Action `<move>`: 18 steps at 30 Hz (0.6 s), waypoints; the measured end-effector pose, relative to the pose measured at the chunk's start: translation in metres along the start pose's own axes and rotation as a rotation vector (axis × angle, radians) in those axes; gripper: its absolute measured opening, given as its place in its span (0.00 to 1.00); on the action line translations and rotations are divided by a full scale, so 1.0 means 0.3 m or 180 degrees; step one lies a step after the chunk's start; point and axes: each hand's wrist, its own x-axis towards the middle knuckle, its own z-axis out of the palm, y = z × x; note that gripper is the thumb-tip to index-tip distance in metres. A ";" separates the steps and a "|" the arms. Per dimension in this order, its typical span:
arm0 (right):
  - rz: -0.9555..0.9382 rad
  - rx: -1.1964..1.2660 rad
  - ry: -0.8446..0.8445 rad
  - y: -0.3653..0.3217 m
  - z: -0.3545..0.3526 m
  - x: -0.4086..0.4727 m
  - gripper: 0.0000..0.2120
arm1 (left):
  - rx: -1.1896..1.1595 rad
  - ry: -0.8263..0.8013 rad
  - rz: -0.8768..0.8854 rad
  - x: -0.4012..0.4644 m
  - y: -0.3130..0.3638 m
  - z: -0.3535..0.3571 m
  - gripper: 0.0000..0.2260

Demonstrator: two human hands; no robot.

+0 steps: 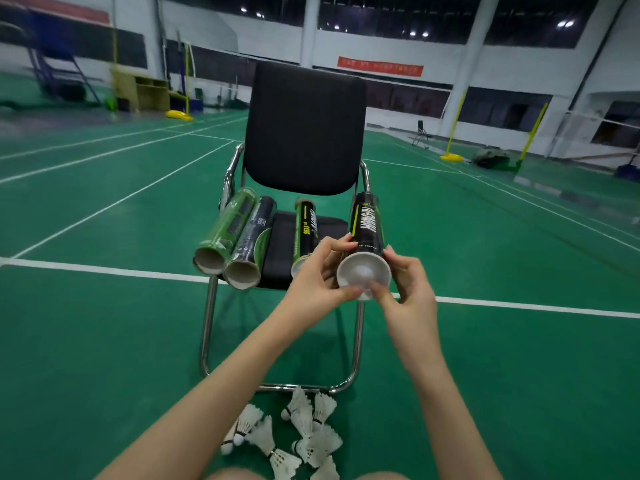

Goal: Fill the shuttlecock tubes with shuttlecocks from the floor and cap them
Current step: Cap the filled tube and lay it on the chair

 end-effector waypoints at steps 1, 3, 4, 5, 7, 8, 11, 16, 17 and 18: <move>0.0002 0.0070 -0.0077 0.007 0.031 0.011 0.17 | 0.0045 0.0126 0.0034 -0.004 -0.003 -0.028 0.22; 0.0021 0.0200 -0.0243 0.028 0.091 0.038 0.16 | 0.0146 0.0367 0.0062 -0.007 -0.012 -0.083 0.22; 0.0036 0.0224 -0.0327 0.043 0.120 0.053 0.17 | 0.0179 0.0461 0.0067 -0.008 -0.018 -0.108 0.22; 0.0049 0.0218 -0.0399 0.060 0.148 0.066 0.18 | 0.0192 0.0540 0.0075 -0.008 -0.027 -0.132 0.22; 0.0105 0.0215 -0.0510 0.095 0.201 0.090 0.18 | 0.0168 0.0684 0.0052 -0.005 -0.051 -0.175 0.22; 0.0136 0.0220 -0.0551 0.114 0.224 0.100 0.18 | 0.0162 0.0751 0.0031 -0.004 -0.066 -0.195 0.22; 0.0192 0.0212 -0.0641 0.171 0.284 0.121 0.19 | 0.0222 0.0890 -0.0053 0.003 -0.112 -0.246 0.22; 0.0343 0.0130 -0.0735 0.263 0.342 0.144 0.19 | 0.0285 0.0990 -0.0186 0.012 -0.186 -0.289 0.22; 0.0346 0.0040 -0.0740 0.280 0.349 0.146 0.19 | 0.0302 0.0998 -0.0202 0.014 -0.201 -0.296 0.22; 0.0311 -0.0106 -0.0721 0.301 0.354 0.150 0.18 | 0.0313 0.0991 -0.0218 0.017 -0.214 -0.303 0.22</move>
